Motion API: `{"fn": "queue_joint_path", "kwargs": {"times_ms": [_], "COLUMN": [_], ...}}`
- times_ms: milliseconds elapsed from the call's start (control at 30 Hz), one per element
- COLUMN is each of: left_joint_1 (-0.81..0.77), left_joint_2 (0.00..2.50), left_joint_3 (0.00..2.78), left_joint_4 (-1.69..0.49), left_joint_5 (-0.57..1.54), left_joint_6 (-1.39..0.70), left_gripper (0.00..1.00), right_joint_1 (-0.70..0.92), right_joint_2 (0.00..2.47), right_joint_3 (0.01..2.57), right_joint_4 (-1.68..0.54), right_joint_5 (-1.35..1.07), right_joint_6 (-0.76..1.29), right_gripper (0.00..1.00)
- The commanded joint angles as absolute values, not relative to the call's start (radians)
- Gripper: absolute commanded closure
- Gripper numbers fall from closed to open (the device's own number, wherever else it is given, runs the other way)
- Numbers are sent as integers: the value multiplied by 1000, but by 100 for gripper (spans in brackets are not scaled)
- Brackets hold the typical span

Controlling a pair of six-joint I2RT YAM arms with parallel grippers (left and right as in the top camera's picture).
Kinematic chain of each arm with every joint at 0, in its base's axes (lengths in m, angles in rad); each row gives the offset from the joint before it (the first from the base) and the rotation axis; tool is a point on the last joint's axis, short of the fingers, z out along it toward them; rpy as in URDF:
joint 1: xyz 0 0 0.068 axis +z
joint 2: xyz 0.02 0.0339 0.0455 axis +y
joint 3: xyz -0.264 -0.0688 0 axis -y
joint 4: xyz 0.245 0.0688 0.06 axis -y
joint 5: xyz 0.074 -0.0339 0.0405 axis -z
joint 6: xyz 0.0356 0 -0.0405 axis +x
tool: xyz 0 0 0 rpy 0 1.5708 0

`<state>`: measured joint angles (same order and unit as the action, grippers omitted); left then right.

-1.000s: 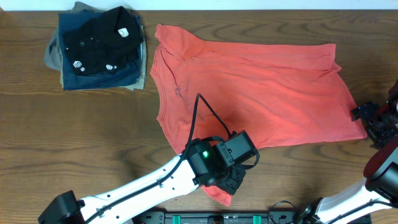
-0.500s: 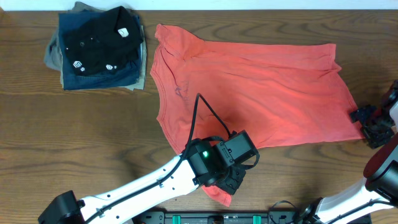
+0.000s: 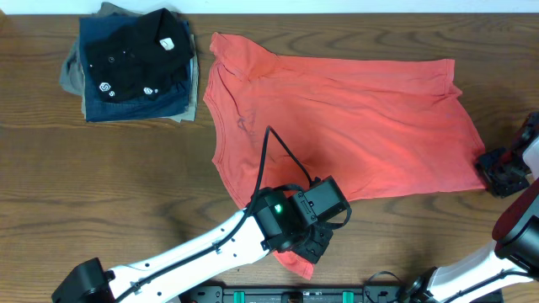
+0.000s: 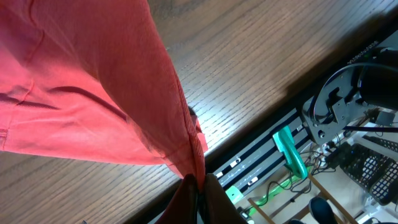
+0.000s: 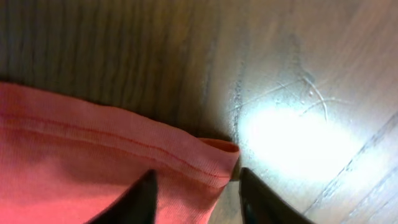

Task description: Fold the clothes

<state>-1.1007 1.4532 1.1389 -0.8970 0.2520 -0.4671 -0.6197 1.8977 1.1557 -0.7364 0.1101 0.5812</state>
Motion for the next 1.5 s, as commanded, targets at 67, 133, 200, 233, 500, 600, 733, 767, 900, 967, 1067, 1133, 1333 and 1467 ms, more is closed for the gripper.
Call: {"fn": "queue_joint_path", "kwargs": {"times_ms": [67,133,200,233,500,600,733,767,900,967,1067,1133,1333,1467], "left_joint_1": [-1113,-1125,-1140,-1147,-1182,-1182,-1182,-1182,-1182,-1182,-1182,-1182,-1181,-1181], "left_joint_2": [1464,1464,1464,1464,1462,1457,1431,1421,1357,1316,1243,1200,1118,1124], "left_joint_3": [1134,1134,1134,1134,1139,1146,1147,1148,1159,1167,1175,1176,1176,1176], "left_joint_4": [-902,-905,-906,-907,-956,-998,-1063,-1087,-1175,-1198,-1204,-1203,-1198,-1195], "left_joint_5": [251,254,255,255,273,331,386,386,386,392,449,496,501,357], "left_joint_6": [-461,-461,-461,-461,-460,-456,-442,-441,-442,-443,-442,-442,-442,-443], "left_gripper": [94,94,94,94,94,95,94,94,94,94,94,94,94,93], "right_joint_1": [-627,-633,-645,-653,-753,-791,-828,-835,-852,-854,-854,-854,-849,-842], "right_joint_2": [1897,1897,1896,1896,1874,1850,1803,1787,1712,1668,1591,1542,1422,1399], "right_joint_3": [1148,1149,1153,1155,1179,1179,1179,1179,1179,1179,1180,1180,1180,1180], "right_joint_4": [-739,-749,-761,-768,-858,-893,-936,-949,-993,-1013,-1039,-1047,-1052,-1058], "right_joint_5": [123,122,106,98,-5,-12,-13,-13,-32,-35,-35,-35,-44,-77], "right_joint_6": [605,616,617,617,636,644,643,643,643,643,644,644,643,640], "right_gripper": [90,99,99,98,99,99,99,99,99,99,99,99,99,99]}}
